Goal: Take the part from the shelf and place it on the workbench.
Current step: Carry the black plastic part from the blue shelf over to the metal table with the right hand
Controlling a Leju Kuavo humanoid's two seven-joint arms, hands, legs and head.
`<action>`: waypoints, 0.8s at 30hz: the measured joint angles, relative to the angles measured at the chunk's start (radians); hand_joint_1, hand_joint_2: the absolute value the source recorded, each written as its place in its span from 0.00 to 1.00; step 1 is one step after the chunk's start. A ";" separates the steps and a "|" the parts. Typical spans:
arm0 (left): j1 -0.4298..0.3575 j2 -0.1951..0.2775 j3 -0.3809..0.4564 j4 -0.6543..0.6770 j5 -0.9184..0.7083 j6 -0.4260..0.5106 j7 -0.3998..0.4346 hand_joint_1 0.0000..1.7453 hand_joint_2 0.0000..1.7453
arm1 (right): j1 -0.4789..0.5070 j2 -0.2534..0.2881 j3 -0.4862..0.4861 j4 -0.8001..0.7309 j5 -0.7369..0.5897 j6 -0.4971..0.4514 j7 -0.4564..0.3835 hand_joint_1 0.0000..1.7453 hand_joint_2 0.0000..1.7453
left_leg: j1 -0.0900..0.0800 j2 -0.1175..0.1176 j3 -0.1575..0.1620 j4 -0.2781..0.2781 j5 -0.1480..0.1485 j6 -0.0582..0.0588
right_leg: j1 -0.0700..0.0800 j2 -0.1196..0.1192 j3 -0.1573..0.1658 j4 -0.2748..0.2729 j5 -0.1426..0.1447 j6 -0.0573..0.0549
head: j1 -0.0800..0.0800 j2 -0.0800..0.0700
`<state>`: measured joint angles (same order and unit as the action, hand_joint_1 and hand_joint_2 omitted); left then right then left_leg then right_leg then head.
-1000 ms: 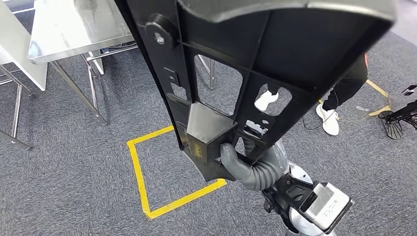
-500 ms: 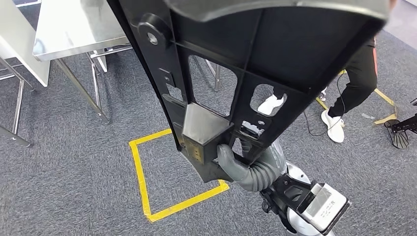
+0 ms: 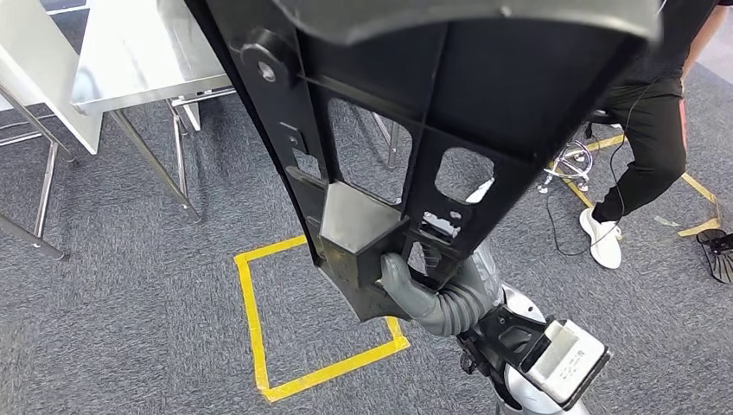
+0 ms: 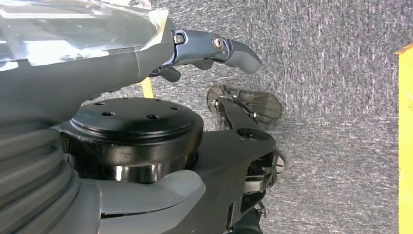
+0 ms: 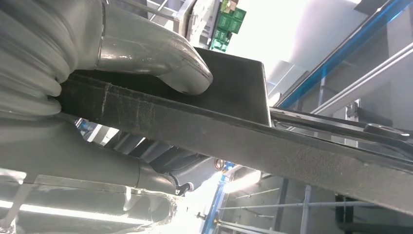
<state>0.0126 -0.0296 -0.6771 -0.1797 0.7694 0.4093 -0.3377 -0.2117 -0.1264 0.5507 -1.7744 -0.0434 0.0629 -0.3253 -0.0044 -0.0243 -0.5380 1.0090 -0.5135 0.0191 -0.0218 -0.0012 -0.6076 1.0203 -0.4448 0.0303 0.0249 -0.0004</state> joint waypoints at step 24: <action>-0.002 0.014 -0.006 0.001 -0.034 -0.039 -0.015 0.00 1.00 | 0.034 0.001 -0.023 -0.004 0.025 -0.029 0.001 1.00 1.00 | 0.005 0.009 0.020 -0.001 -0.005 0.038 | 0.003 0.000 -0.086 0.171 -0.091 0.039 | 0.001 0.000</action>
<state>0.0109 -0.0159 -0.6836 -0.1789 0.7352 0.3706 -0.3529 -0.1772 -0.1251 0.5279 -1.7781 -0.0181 0.0337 -0.3239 0.0008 -0.0156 -0.5181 1.0080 -0.5183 0.0568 -0.0190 -0.0007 -0.6941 1.1914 -0.5363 0.0690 0.0260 -0.0004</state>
